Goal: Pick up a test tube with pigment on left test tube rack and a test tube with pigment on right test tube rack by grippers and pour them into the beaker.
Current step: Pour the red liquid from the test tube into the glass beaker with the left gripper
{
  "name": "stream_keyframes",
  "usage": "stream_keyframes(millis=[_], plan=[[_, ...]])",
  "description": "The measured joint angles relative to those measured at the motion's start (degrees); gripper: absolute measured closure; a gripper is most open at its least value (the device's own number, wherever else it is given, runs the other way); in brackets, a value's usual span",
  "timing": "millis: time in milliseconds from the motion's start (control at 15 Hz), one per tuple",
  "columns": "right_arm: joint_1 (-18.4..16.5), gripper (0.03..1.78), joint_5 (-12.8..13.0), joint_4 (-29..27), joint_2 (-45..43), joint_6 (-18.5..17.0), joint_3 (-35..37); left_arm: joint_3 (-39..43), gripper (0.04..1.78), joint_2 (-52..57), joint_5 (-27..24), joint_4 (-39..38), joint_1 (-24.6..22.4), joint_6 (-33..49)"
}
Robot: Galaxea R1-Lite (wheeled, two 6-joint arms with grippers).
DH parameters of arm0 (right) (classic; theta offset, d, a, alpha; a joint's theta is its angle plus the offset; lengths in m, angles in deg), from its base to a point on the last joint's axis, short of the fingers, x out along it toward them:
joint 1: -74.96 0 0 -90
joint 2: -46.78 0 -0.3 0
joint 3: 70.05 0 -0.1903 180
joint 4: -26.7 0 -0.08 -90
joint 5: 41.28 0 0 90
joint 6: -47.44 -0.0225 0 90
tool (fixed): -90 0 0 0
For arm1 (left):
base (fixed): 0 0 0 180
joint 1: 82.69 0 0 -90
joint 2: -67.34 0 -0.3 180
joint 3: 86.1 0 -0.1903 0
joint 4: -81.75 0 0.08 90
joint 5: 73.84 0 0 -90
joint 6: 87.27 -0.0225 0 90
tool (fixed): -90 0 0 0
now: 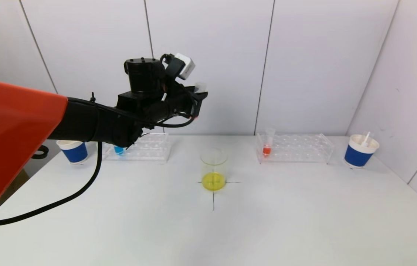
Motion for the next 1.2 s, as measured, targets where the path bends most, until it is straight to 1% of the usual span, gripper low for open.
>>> stream_keyframes(millis=[533, 933, 1200], plan=[[0.0, 0.04, 0.0, 0.0, 0.0, 0.0, 0.0, -0.5, 1.38, -2.6, -15.0, -0.3, -0.9, -11.2], [0.0, 0.04, 0.0, 0.0, 0.0, 0.0, 0.0, -0.6, 1.38, -4.9, -27.7, -0.1, -3.1, -24.8], [0.0, 0.04, 0.0, 0.0, 0.0, 0.0, 0.0, -0.6, 1.38, -7.1, -31.5, -0.1, -3.4, -32.1]])
